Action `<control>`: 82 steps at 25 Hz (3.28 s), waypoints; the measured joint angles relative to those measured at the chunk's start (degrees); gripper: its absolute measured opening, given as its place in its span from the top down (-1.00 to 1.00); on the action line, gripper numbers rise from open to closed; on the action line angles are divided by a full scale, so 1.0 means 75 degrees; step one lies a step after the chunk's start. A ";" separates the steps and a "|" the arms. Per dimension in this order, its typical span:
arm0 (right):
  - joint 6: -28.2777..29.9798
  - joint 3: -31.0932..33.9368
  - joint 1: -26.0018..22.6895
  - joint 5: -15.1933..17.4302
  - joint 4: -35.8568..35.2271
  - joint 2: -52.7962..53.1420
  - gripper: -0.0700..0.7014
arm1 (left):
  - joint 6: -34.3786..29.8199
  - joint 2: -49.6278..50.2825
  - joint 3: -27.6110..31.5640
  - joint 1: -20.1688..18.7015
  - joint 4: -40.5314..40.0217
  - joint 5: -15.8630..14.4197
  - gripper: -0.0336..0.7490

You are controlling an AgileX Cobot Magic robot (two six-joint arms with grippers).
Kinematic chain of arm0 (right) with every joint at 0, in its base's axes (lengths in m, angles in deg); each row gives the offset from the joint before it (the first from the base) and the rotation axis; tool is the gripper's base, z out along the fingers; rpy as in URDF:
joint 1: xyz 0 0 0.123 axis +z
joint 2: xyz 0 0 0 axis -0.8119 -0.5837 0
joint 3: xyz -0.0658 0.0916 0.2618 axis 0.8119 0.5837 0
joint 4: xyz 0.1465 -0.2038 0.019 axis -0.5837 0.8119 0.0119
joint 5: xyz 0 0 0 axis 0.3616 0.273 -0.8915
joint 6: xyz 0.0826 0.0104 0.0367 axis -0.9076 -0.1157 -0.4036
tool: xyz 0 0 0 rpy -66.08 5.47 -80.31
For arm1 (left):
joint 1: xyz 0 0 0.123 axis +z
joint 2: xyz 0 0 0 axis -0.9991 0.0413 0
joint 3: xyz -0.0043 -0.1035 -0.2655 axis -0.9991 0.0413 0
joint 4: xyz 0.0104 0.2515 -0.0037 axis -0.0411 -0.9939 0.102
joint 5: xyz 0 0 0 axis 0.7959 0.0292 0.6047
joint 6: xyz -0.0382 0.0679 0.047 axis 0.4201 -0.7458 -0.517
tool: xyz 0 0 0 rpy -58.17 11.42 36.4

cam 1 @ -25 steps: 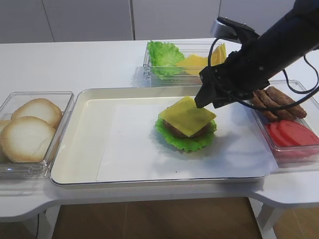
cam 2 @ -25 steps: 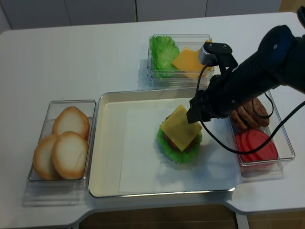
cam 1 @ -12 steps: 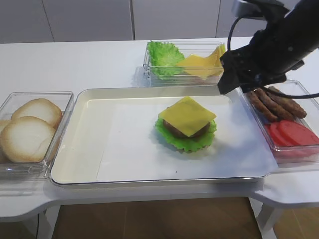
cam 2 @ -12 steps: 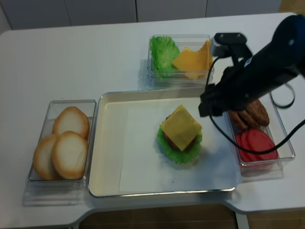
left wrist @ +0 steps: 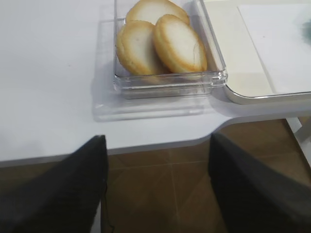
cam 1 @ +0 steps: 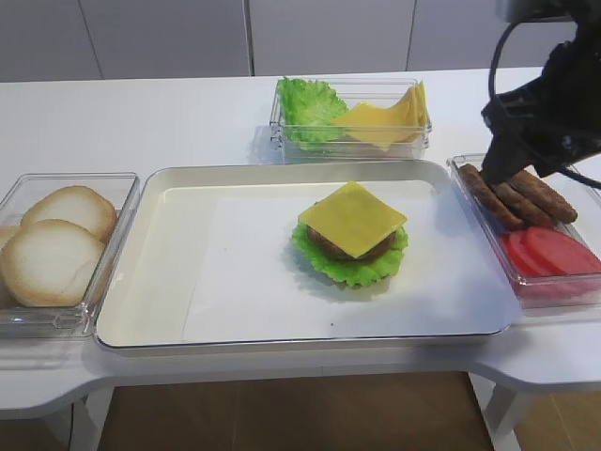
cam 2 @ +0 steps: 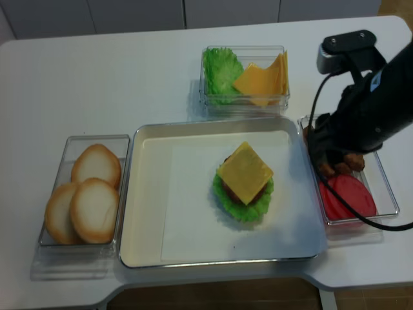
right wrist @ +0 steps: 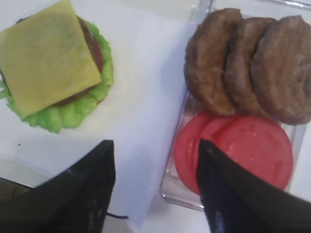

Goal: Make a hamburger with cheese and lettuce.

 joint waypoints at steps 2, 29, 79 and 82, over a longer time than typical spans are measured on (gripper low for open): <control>-0.0052 0.0104 -0.0228 0.0056 0.0015 0.0090 -0.24 | 0.0000 0.0000 0.0000 0.0000 0.0000 0.0000 -0.30; -0.1086 0.1950 -0.1266 0.0735 0.0844 0.3715 -0.24 | 0.0000 0.0000 0.0000 0.0000 0.0000 0.0000 -0.30; -0.1107 0.4197 -0.1280 0.2212 0.0637 1.0901 -0.23 | 0.0000 0.0000 0.0000 0.0000 0.0000 0.0000 -0.30; -0.1056 0.4521 -0.1280 0.2212 0.0654 1.0901 -0.23 | 0.0000 0.0000 0.0000 0.0000 0.0000 0.0000 -0.30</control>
